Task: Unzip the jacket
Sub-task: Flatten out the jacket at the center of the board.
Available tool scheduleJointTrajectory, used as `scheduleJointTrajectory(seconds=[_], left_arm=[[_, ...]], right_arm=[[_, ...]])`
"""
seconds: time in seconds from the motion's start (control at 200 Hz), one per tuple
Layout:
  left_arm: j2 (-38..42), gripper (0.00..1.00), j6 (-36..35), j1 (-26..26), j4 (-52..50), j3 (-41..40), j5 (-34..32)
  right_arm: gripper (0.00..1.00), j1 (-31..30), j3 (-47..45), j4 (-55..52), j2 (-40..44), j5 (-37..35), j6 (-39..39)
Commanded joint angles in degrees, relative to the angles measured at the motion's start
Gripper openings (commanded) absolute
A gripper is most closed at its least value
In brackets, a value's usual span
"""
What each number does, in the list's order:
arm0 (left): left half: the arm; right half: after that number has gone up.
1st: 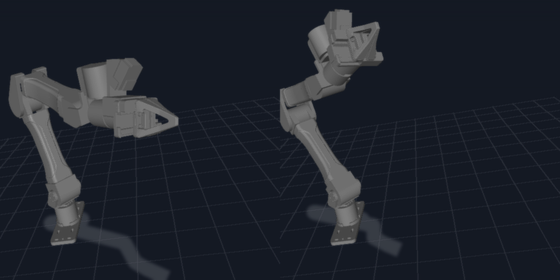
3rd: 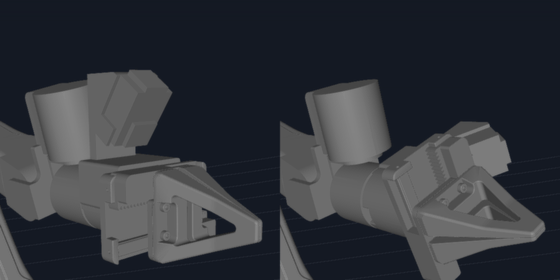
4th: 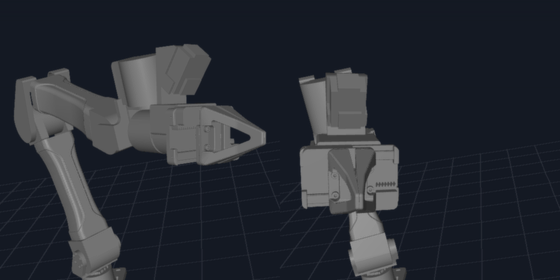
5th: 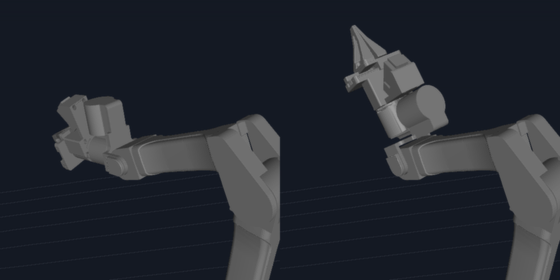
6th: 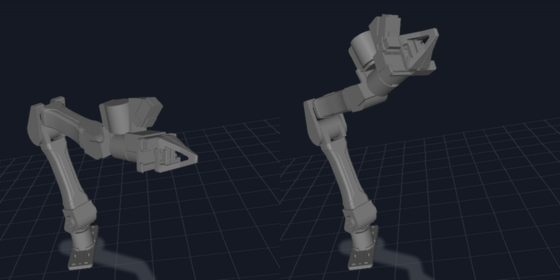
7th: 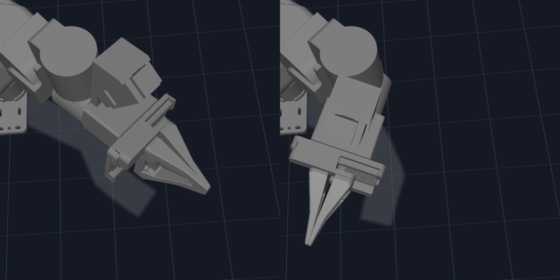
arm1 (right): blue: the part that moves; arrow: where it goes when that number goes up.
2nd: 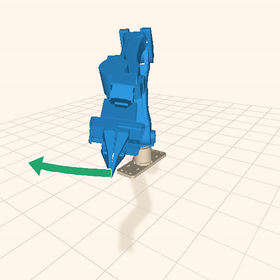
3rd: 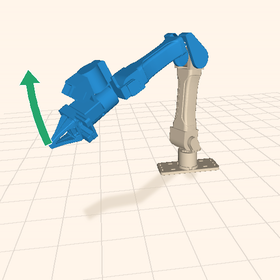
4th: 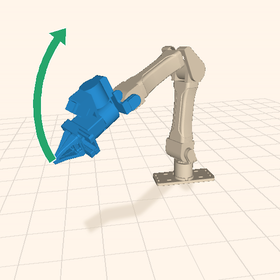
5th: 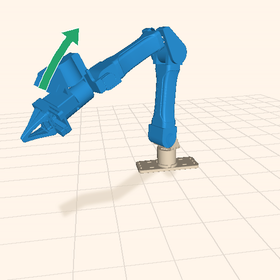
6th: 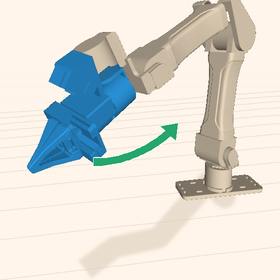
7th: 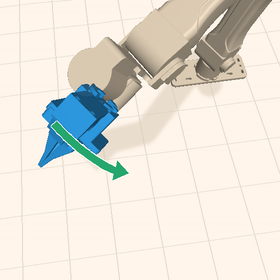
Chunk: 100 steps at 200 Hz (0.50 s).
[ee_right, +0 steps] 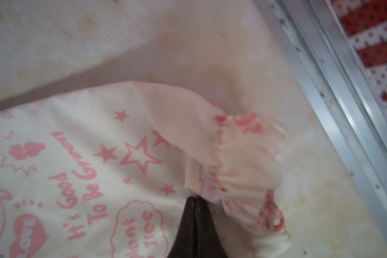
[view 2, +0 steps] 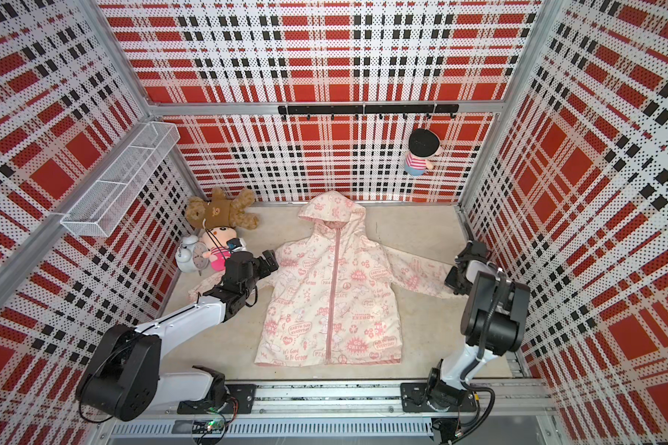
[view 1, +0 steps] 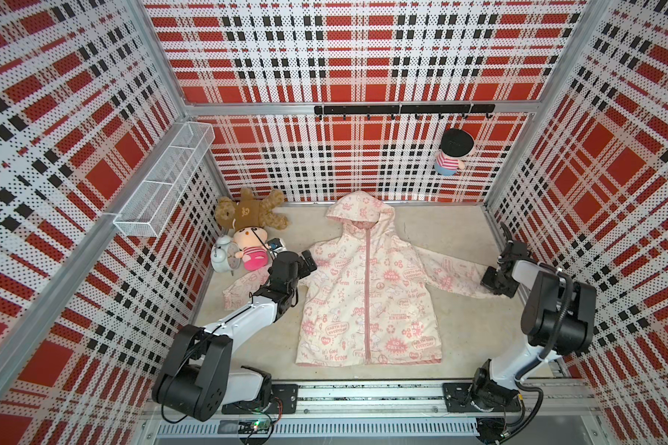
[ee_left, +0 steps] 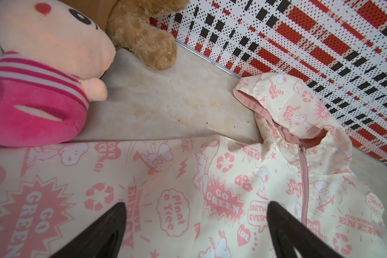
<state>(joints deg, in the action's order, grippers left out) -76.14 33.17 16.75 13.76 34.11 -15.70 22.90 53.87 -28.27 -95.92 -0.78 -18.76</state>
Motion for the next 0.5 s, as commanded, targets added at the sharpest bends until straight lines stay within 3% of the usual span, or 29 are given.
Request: scheduleJointTrajectory(seconds=[0.0,0.035,0.145,0.271,0.376,0.496], left_arm=[[0.0,0.99,0.6,-1.3,2.7,-0.5,2.2],[0.3,0.99,0.6,-1.5,2.9,-0.7,2.3],[1.1,0.99,0.3,-2.0,3.4,-1.1,2.4],[1.8,0.99,0.1,-2.1,4.5,-1.6,3.0],[2.2,0.99,0.1,-2.1,4.8,-1.3,3.7],[3.2,0.99,0.3,-2.2,4.1,-1.2,4.4]], right_arm=[[0.1,1.0,-4.6,-0.1,6.9,4.5,-4.6],[0.17,1.0,-6.1,0.6,9.2,6.6,-5.3],[0.52,-0.6,-7.9,4.9,15.6,13.1,-5.3],[0.77,-7.4,-1.6,6.4,16.0,10.9,1.8],[0.85,-10.9,8.5,1.9,8.2,9.2,6.8],[0.86,-13.4,20.6,-6.6,-3.3,0.9,10.8]])
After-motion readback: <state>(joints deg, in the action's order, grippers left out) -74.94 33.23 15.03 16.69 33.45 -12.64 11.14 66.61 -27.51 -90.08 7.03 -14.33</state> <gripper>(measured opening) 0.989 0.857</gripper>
